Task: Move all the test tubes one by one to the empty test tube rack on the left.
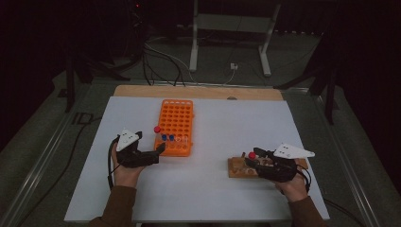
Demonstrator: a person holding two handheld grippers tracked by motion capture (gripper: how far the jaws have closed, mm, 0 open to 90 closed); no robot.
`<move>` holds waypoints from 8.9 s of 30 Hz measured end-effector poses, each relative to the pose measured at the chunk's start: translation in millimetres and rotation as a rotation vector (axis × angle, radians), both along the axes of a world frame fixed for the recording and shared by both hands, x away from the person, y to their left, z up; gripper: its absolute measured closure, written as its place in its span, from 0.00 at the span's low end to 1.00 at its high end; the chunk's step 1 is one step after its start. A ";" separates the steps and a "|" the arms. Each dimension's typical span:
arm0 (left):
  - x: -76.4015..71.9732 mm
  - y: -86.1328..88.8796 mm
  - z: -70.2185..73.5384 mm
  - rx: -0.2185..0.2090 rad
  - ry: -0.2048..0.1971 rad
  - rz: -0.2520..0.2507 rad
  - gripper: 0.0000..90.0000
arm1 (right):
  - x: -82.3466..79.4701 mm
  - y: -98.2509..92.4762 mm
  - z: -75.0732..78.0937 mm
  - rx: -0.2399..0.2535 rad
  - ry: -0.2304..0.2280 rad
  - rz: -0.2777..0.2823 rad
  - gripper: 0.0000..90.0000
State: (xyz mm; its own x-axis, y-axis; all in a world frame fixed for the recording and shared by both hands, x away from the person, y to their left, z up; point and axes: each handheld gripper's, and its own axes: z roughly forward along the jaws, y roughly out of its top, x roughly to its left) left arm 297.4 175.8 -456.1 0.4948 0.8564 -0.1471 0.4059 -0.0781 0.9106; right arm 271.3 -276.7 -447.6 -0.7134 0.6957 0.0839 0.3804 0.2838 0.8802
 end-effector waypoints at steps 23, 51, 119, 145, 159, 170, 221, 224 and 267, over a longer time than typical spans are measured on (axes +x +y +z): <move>-16.1 -23.8 -3.3 0.073 -0.015 -0.081 0.01 | 1.3 3.6 -3.1 -0.031 0.003 0.021 0.77; -18.3 -53.0 8.2 0.093 -0.044 -0.145 0.03 | 3.6 -4.0 37.0 0.038 -0.038 0.012 0.78; -16.4 -164.1 22.5 0.101 -0.072 -0.483 0.83 | 16.7 81.1 48.0 0.037 -0.016 0.137 0.77; -15.2 -102.2 17.8 0.085 -0.063 -0.331 0.83 | 20.4 44.5 28.3 0.070 -0.017 0.016 0.01; -17.8 -67.1 17.2 0.080 -0.072 -0.264 0.83 | 18.1 27.5 24.7 0.061 -0.023 -0.031 0.00; -17.7 -40.3 19.3 0.075 -0.091 -0.198 0.83 | 16.1 18.3 23.5 0.074 -0.025 -0.048 0.00; 12.1 -10.3 -19.1 0.180 -0.064 -0.014 0.83 | 12.2 5.9 20.1 0.093 -0.031 -0.070 0.00; 11.6 -10.9 -22.7 0.203 -0.050 -0.022 0.83 | 12.1 5.2 19.9 0.094 -0.030 -0.071 0.00; -13.9 11.4 -10.8 0.084 -0.073 0.014 0.43 | 8.9 -12.3 13.8 0.099 -0.057 -0.122 0.00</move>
